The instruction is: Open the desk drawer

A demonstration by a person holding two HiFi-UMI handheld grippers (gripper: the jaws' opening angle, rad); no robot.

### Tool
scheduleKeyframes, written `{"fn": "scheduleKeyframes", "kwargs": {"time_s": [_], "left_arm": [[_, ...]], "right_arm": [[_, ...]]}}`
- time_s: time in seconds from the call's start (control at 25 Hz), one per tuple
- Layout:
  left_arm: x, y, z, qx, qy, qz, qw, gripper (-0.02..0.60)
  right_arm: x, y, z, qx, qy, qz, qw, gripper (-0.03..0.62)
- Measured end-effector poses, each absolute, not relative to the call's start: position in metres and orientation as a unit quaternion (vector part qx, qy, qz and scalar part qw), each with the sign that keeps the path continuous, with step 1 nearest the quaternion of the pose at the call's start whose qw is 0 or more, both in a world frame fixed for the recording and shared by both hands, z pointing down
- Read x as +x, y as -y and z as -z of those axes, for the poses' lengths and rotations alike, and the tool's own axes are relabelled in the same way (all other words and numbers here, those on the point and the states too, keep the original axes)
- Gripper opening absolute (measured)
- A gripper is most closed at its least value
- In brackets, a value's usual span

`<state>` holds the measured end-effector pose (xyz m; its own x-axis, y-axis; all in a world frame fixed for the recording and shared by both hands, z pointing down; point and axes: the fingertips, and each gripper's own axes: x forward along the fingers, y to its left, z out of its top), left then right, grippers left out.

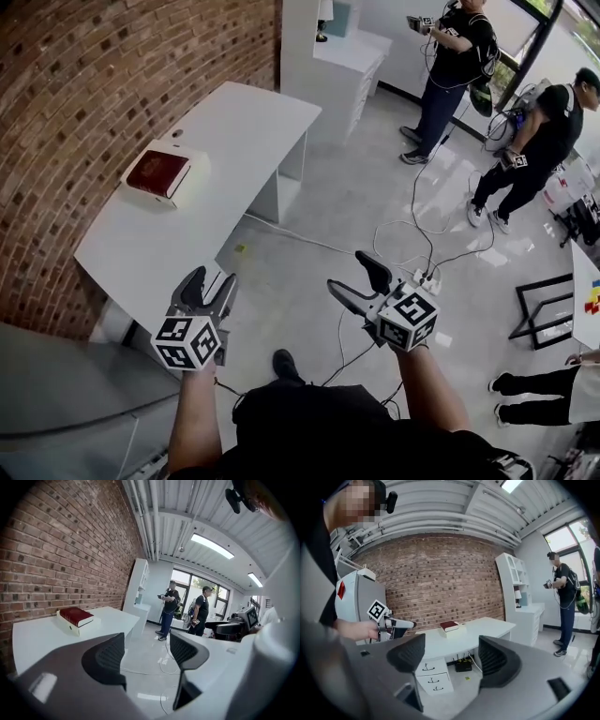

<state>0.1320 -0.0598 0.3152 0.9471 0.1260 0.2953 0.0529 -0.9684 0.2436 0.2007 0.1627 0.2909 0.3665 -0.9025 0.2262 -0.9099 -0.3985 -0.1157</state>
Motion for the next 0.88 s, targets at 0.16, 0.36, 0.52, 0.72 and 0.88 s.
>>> {"fn": "scheduleKeyframes", "kwargs": {"time_s": [0.16,0.36,0.52,0.72,0.88], "left_arm": [[0.151,0.082,-0.322,0.978,-0.057,-0.165,0.112,0.308],[0.147,0.098,-0.329,0.977,-0.033,-0.168,0.128,0.307],[0.135,0.105,-0.341,0.973,0.003,-0.189,0.133,0.307],[0.114,0.122,-0.346,0.968,0.089,-0.194,0.136,0.307],[0.099,0.117,-0.350,0.953,0.159,-0.206,0.153,0.305]], "right_arm": [[0.213,-0.121,-0.286,0.813,0.569,-0.121,0.026,0.324],[0.224,-0.096,-0.296,0.792,0.594,-0.134,0.035,0.324],[0.236,-0.076,-0.305,0.764,0.627,-0.147,0.041,0.324],[0.244,-0.034,-0.317,0.701,0.697,-0.147,0.043,0.324],[0.245,-0.012,-0.317,0.641,0.753,-0.144,0.049,0.324]]}}
